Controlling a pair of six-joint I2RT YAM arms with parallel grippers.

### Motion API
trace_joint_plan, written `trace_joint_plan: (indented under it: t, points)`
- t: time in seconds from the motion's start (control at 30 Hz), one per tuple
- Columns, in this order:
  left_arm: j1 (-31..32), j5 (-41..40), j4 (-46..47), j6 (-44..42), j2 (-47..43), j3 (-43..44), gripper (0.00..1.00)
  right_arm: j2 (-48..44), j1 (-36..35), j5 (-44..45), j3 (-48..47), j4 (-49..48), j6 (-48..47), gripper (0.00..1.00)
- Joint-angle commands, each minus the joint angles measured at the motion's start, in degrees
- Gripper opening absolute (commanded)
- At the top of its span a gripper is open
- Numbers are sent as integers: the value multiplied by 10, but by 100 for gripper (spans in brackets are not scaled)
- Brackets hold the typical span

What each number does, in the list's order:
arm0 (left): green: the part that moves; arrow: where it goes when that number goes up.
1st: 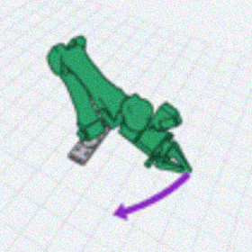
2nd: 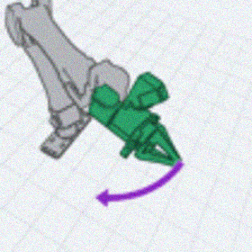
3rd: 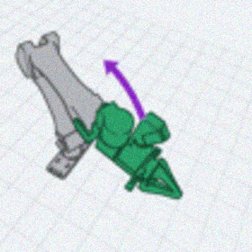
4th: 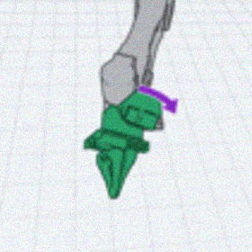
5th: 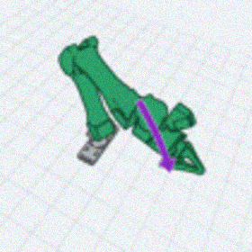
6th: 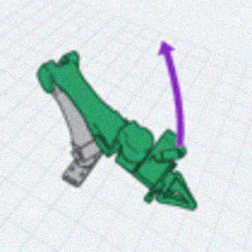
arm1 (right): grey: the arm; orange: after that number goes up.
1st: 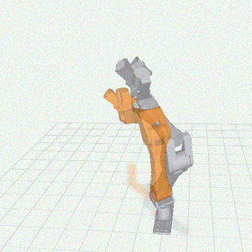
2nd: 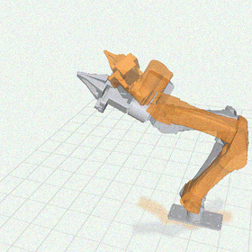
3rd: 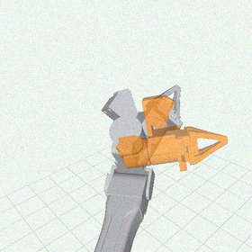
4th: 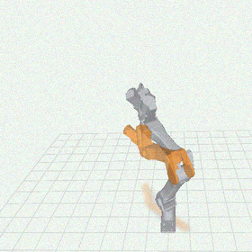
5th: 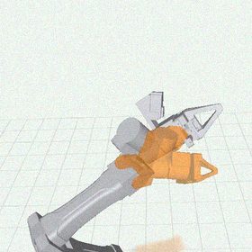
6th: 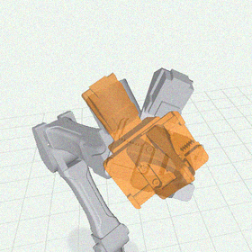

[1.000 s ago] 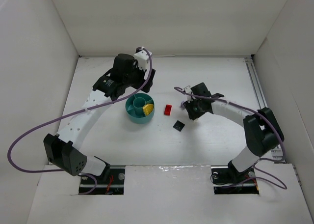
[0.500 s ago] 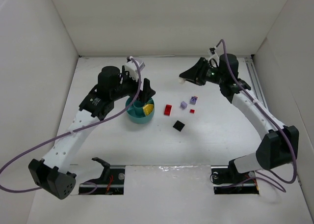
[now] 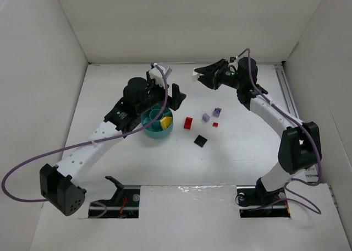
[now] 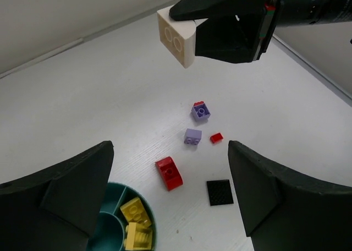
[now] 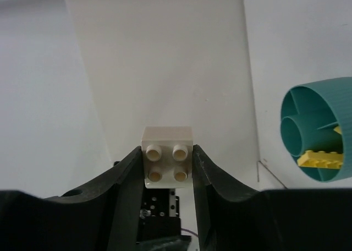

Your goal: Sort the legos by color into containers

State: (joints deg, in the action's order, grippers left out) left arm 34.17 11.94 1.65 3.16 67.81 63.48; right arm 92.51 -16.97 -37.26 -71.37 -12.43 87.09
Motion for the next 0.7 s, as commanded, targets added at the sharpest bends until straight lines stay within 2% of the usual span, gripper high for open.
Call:
trace_joint_plan:
  t: [0.0,0.17,0.37,0.67]
  points:
    - [12,-32,85,35,14,-5,82,-13,-13,18,-26,-74,105,13]
    - [19,-80,148,42,38,8,81,-18,-34,33,-21,-80,129,13]
    - [19,-94,193,42,56,13,78,-7,-39,26,-26,-91,144,13]
    - [19,-96,213,42,75,31,70,4,-56,16,-37,-98,144,13]
